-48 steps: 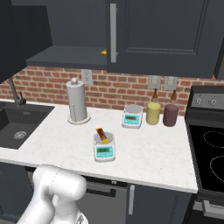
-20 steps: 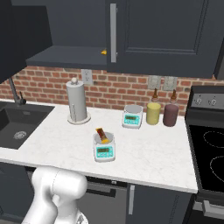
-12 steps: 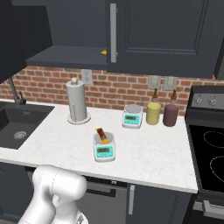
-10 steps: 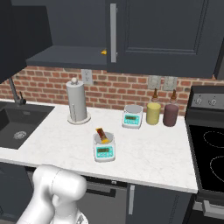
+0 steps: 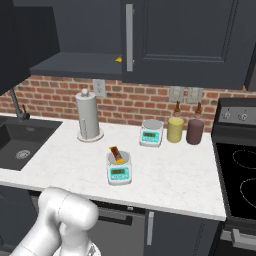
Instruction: Pick the bar and place it on the digital scale for weighing, and close the cabinet.
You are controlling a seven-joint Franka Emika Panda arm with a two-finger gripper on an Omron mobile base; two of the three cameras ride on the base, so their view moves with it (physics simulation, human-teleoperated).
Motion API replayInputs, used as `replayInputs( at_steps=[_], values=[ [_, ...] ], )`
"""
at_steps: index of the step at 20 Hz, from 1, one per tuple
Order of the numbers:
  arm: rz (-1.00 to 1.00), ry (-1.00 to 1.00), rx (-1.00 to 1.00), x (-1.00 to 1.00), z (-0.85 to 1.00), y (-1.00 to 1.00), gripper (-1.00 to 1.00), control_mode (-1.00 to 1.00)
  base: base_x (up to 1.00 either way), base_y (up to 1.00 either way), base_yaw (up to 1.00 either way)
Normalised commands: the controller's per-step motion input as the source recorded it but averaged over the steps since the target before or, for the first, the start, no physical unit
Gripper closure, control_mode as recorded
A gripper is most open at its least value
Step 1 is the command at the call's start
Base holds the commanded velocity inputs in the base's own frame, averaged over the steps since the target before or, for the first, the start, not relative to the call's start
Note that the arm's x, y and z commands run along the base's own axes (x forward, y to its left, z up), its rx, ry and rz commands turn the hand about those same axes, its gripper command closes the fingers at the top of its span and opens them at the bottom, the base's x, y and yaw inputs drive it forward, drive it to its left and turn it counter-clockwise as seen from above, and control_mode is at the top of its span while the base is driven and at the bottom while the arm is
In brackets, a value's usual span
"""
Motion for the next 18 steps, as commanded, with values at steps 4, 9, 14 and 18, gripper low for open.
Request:
replayInputs(
  at_steps=[4, 9, 14, 18],
  values=[
    [0.12, -0.02, 0.01, 0.86, -0.35, 0.04, -1.0, -1.0, 0.0, 0.0, 0.0],
    [-0.01, -0.03, 0.0, 0.4, 0.35, 0.05, -1.0, -1.0, 0.0, 0.0, 0.0],
    [-0.08, 0.01, 0.0, 0.81, 0.35, -0.05, -1.0, -1.0, 0.0, 0.0, 0.0],
    [-0.14, 0.01, 0.0, 0.72, 0.41, -0.14, -1.0, -1.0, 0.0, 0.0, 0.0]
  ],
)
